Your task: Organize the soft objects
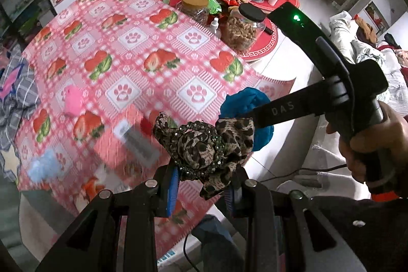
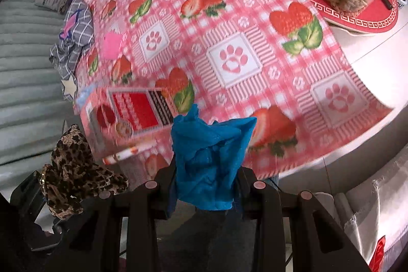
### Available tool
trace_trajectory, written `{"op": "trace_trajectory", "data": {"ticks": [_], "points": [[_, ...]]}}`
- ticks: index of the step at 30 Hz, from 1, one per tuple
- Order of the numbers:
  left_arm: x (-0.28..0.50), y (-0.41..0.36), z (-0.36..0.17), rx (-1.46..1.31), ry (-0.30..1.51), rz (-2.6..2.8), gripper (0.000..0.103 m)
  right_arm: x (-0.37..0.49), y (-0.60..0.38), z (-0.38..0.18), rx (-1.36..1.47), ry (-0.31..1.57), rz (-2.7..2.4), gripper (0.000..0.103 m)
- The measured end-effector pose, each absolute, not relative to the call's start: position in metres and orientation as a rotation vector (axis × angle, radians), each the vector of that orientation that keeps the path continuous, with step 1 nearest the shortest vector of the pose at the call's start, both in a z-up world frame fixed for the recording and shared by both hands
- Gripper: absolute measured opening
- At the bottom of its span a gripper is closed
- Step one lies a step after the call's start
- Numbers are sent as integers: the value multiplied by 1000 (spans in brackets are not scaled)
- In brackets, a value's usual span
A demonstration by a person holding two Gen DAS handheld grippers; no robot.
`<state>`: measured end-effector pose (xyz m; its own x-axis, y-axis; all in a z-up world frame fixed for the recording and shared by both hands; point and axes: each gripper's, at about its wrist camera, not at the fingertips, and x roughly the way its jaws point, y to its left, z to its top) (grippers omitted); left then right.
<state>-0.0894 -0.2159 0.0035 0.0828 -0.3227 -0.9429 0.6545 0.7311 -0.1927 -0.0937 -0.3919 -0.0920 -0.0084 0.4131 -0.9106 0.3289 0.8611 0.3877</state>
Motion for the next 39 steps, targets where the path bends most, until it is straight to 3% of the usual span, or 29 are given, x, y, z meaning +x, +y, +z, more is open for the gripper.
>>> {"op": "trace_trajectory", "data": {"ticks": [39], "points": [[-141, 12, 16, -103, 1237, -261, 33, -117, -180, -34, 208, 1584, 461, 36]]}}
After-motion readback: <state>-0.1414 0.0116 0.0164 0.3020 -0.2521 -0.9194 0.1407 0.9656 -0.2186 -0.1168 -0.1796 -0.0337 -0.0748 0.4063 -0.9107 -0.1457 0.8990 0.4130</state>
